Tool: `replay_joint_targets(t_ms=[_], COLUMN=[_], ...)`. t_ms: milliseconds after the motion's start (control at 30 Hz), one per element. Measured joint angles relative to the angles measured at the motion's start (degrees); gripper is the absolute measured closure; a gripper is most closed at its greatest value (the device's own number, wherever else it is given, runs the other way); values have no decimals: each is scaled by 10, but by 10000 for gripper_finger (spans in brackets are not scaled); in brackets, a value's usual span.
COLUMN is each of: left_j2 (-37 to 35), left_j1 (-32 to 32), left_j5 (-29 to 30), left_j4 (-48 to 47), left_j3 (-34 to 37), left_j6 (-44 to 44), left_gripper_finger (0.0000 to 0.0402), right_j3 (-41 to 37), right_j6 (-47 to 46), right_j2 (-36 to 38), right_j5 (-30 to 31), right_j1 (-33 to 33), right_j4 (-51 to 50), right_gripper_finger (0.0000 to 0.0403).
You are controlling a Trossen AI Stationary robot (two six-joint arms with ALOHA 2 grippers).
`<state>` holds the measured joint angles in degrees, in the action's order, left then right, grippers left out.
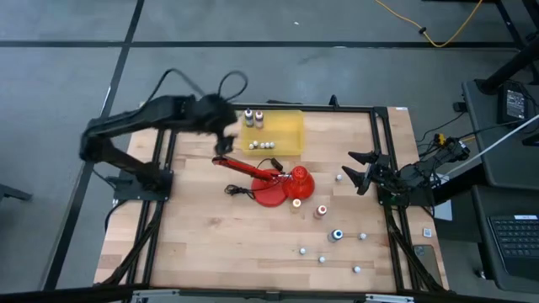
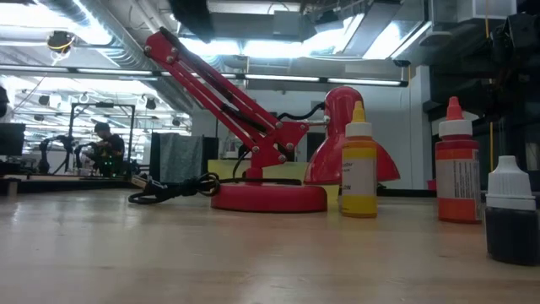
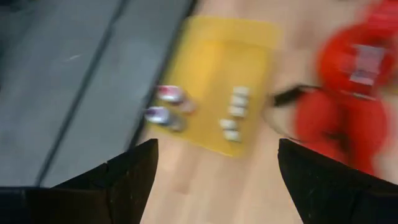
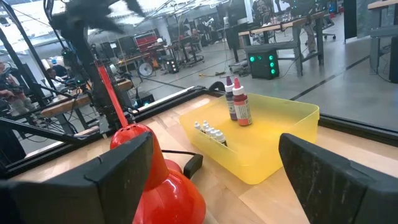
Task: Pick & Place food coloring
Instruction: Put the black food coloring bottle into the yellow bin
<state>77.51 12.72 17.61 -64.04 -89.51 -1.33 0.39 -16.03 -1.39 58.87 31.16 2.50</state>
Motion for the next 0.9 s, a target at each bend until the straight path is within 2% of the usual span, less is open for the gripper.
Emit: replay_joint_targets(t_ms=[167, 367, 500, 667, 900], left_j2=[-85, -160, -187, -221, -262], left_j1=[-78, -188, -255, -300, -337], left_j5=[-59, -71, -54, -3, -18], left_j4=[28, 93, 107, 121, 132], left_j3=[67, 125, 163, 235, 339], left_j6=[23, 38, 63, 120, 213], left_gripper_finger=[83, 83, 83, 83, 83], right_j3=[0, 0, 0, 0, 0], right_j6=[0, 0, 0, 0, 0], right_j2=[0, 0, 0, 0, 0], right_j5=[0, 0, 0, 0, 0], right_j1=[0, 0, 0, 0, 0], right_j4=[0, 0, 0, 0, 0], right_gripper_finger=[56, 56, 56, 56, 56])
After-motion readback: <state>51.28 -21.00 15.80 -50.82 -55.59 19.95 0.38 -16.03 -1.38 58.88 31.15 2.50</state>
